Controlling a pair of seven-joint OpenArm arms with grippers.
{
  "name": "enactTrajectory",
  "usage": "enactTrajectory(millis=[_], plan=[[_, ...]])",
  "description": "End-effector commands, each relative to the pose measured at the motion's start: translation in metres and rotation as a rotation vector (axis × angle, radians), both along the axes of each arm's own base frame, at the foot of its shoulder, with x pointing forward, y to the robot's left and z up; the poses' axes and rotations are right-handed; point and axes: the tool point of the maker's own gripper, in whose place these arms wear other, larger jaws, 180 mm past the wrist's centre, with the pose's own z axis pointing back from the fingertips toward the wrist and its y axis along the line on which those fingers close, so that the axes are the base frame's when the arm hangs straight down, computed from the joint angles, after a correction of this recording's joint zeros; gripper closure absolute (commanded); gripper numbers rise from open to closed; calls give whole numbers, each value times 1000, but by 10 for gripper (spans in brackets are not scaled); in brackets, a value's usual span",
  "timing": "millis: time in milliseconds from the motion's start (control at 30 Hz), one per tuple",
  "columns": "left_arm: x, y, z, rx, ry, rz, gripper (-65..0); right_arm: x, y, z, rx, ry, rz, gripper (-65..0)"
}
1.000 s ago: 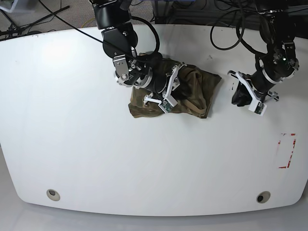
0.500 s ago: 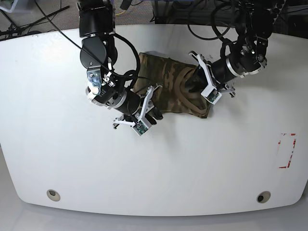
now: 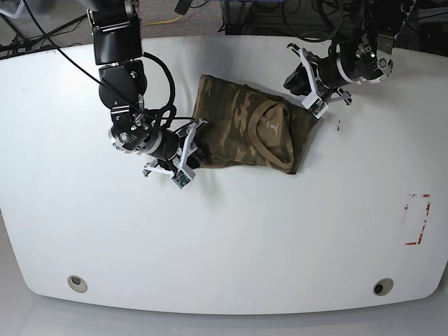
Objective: Fold the T-shirt properly
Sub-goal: 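Grasp the bundle corners with both grippers and rotate it upright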
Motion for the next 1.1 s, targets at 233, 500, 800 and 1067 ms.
enactTrajectory(millis=[233,500,800,1067], plan=[[61,13,7,-12,-73,42,-89,13,-16,20,-21,-72,2,-122],[118,26,6,-26,-82,105,-89,-12,-15,2,-18,-25,6,-119],[172,19,20,-86,-104,149,-89,-57,1,5,-2,-21,43,-122],[186,17,39,-92,-154,144,-160,-84,56,0,65,51,108,-117]])
